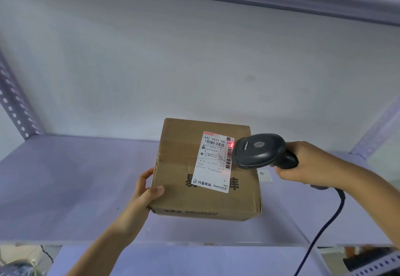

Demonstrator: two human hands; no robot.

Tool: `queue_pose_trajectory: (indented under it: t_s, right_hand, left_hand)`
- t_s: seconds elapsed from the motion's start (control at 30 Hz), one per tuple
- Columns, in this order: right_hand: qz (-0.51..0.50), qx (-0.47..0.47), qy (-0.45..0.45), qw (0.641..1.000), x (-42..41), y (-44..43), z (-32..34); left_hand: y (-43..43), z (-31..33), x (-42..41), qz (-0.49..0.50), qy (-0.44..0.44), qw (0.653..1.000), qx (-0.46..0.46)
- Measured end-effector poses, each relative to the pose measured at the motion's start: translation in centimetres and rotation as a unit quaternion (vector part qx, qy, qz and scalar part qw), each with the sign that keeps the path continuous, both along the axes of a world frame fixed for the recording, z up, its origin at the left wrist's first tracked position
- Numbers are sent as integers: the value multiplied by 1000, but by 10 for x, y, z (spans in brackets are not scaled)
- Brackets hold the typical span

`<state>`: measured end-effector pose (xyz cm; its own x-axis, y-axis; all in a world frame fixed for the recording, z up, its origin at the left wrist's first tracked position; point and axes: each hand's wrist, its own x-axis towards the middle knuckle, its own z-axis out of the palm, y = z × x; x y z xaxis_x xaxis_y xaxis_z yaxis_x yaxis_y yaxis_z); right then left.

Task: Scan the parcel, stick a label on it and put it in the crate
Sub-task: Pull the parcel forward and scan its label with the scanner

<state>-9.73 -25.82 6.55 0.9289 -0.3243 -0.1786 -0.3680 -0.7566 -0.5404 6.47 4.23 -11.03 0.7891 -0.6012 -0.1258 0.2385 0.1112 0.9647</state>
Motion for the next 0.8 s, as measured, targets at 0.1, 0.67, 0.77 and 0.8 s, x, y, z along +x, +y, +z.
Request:
queue_pose_trajectory:
  t_s: [0.1, 0.67, 0.77, 0.8]
  right_hand:
    - [-18, 20, -23, 999, -6, -9, 2]
    - [-307, 186, -130, 924, 0, -85, -89]
    - [-332, 163, -106, 923, 4, -89, -115]
    - [-338, 157, -102, 922, 4, -90, -122]
  left_hand:
    - [0, 0, 0, 2, -1, 1000, 2]
    - [-1, 4, -2, -2, -11, 1000, 1]
    - [-2, 4, -2, 3, -10, 1000, 0]
    - [-2, 4, -1, 4, -10, 1000, -2]
